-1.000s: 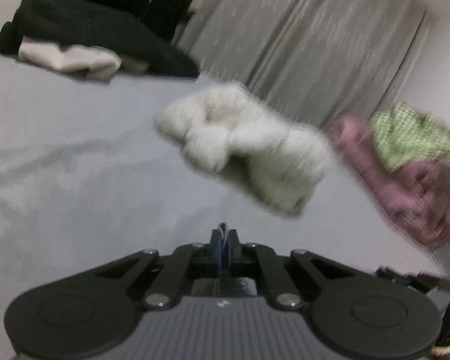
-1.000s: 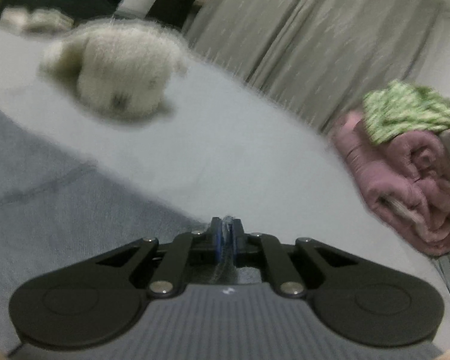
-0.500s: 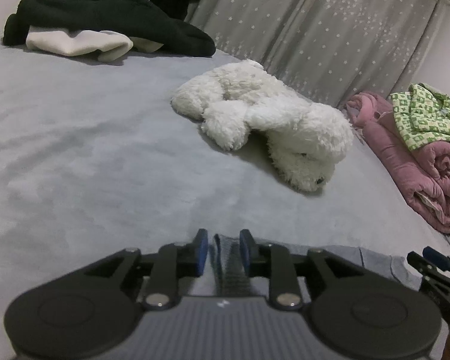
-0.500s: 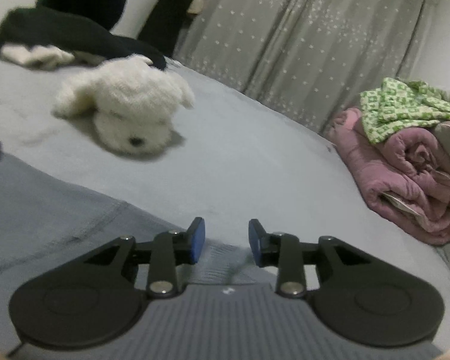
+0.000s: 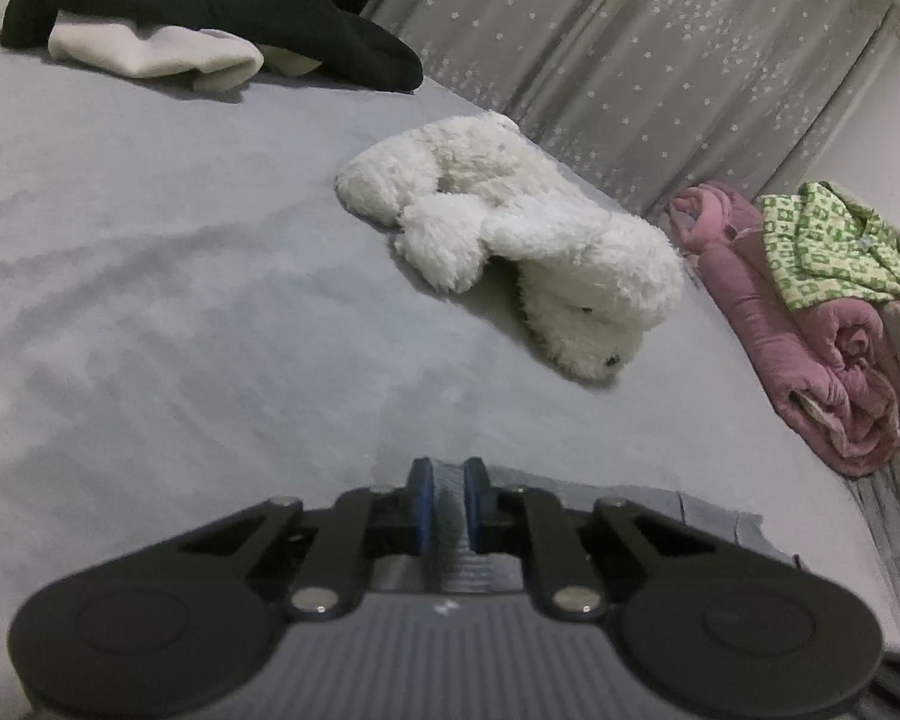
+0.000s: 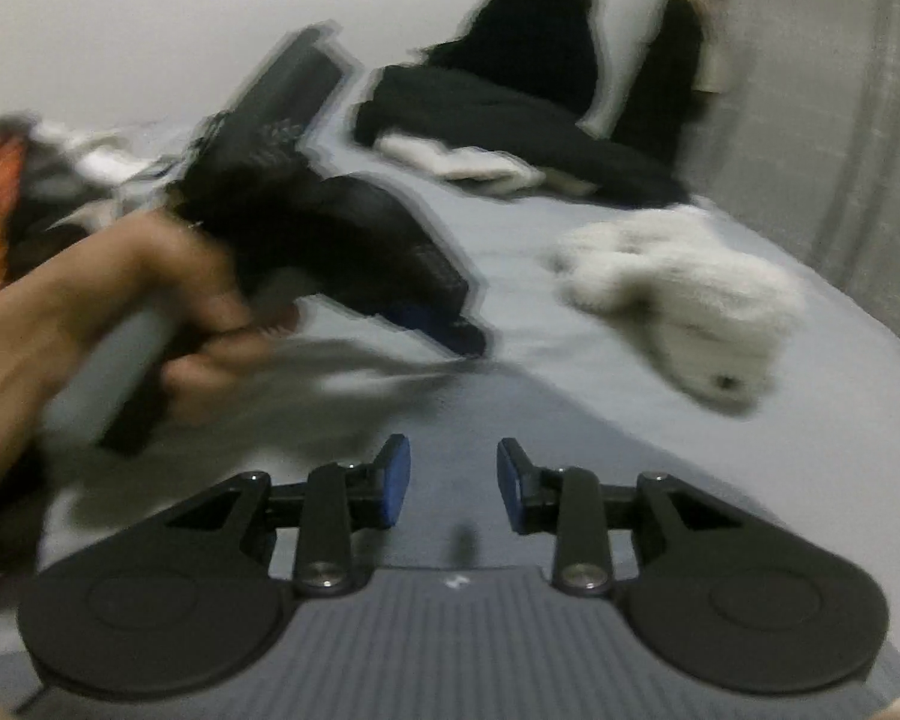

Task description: Fold clothes

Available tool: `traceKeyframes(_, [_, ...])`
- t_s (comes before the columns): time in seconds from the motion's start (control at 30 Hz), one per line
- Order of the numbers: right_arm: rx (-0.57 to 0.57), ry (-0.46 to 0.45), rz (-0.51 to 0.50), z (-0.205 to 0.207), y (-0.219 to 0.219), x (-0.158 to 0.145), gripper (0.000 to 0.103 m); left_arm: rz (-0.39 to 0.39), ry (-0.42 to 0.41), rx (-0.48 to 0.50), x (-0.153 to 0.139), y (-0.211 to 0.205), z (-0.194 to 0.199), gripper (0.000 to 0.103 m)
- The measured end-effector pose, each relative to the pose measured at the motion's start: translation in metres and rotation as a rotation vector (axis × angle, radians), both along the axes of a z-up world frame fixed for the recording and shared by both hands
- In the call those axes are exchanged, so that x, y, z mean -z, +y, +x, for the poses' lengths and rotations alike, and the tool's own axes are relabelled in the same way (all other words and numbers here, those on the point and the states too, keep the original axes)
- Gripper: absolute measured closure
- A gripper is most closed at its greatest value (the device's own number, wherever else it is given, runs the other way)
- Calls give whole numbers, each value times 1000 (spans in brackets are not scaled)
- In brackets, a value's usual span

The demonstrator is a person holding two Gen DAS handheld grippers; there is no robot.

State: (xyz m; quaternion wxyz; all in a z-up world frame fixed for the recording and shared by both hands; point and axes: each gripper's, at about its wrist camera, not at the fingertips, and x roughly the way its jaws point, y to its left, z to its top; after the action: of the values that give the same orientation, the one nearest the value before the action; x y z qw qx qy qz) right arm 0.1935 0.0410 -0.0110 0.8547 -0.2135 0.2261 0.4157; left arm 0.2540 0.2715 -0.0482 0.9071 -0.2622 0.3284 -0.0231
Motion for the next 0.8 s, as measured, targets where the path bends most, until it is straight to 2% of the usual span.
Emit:
traceKeyframes(0.13, [-93, 39, -13, -2, 13, 6, 72, -39, -2, 7, 5, 3, 2, 94])
traceKeyframes(0.2, [-93, 33, -39, 1, 20, 11, 73, -55, 1, 11, 8, 3, 3, 99])
traceKeyframes(0.37, [-72, 18, -95, 11, 34, 25, 73, -64, 11, 7, 12, 3, 6, 100])
traceKeyframes(0.4, [-62, 19, -95, 13, 34, 26, 77, -63, 12, 5, 13, 3, 7, 100])
traceKeyframes(0.43, [-50, 20, -95, 15, 34, 28, 86, -63, 13, 4, 14, 3, 7, 100])
traceKeyframes(0.53, [-12, 1, -99, 16, 35, 33, 97, -60, 14, -3, 16, 2, 8, 101])
traceKeyframes(0.6, [14, -5, -94, 16, 36, 34, 100, -57, 8, -11, 16, 2, 8, 101])
traceKeyframes(0.7, [43, 57, -17, 20, 28, 32, 100, -51, -2, -24, 16, 2, 7, 102])
traceKeyframes(0.8, [20, 214, 172, 28, 11, 20, 100, -51, -54, -53, 8, 7, 0, 103])
